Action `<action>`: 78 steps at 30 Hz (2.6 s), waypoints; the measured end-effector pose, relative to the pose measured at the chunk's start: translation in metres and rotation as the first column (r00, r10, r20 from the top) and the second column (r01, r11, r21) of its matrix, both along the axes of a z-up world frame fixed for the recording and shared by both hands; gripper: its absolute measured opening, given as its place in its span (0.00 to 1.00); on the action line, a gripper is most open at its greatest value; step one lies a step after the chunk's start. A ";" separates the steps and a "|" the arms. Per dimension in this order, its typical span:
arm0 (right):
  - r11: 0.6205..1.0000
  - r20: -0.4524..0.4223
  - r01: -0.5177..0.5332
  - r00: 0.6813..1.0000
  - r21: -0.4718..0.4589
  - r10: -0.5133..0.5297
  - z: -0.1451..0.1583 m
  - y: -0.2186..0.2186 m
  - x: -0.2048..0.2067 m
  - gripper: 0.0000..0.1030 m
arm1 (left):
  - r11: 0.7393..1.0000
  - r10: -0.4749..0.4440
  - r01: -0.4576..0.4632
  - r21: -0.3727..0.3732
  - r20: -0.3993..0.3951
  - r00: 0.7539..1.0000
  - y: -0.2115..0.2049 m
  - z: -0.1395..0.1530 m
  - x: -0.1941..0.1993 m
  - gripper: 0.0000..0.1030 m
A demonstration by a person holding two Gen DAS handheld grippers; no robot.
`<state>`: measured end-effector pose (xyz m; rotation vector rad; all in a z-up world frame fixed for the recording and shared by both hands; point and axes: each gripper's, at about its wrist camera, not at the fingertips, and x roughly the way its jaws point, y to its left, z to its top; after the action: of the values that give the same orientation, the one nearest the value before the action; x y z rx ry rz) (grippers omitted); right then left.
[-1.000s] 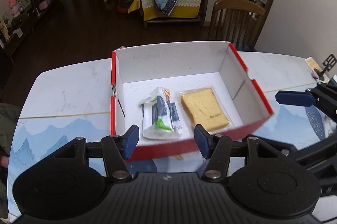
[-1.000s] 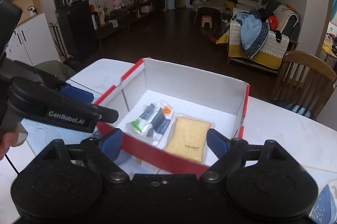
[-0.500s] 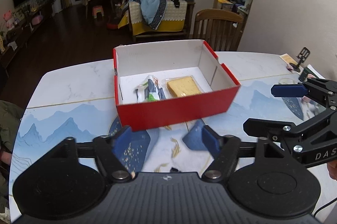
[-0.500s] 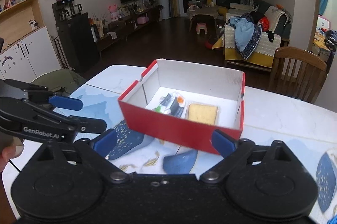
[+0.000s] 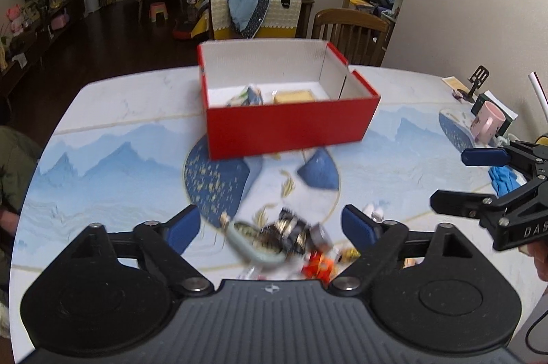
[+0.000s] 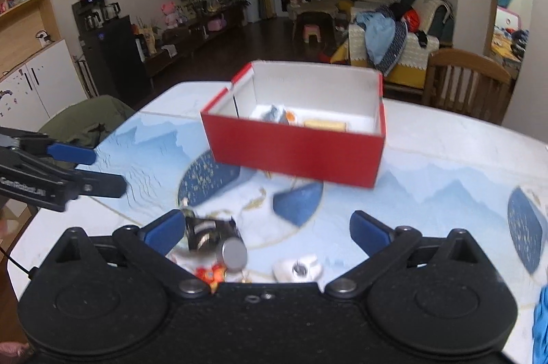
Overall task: Organize objects
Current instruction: 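Withdraw both tools from the box back toward the table items, then grasp the green-and-white tube with the left tool while the right tool grasps the yellow toy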
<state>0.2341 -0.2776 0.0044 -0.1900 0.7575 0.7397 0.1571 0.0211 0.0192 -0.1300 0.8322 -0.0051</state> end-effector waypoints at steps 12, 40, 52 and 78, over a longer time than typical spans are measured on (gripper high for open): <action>0.994 -0.024 0.025 0.999 -0.103 -0.027 -0.051 -0.003 -0.031 0.99 | 0.997 0.073 -0.072 0.018 -0.070 0.995 0.022 -0.054 -0.040 0.99; 0.975 -0.168 0.002 0.985 -0.224 -0.041 -0.120 0.009 -0.025 0.95 | 0.992 0.041 -0.015 0.129 -0.200 0.979 0.052 -0.151 -0.039 0.99; 0.980 -0.231 0.063 0.967 -0.190 -0.107 -0.130 0.010 -0.015 0.93 | 0.991 0.023 -0.002 0.131 -0.159 0.987 0.053 -0.150 -0.043 0.87; 0.983 -0.203 0.036 0.976 -0.179 -0.072 -0.111 0.003 -0.027 0.69 | 0.999 -0.030 0.035 0.022 -0.197 0.980 0.032 -0.139 -0.060 0.21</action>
<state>0.2066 -0.2750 -0.1071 -0.2512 1.0259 0.6474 0.0972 0.0536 -0.1197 -0.0938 1.0320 -0.0128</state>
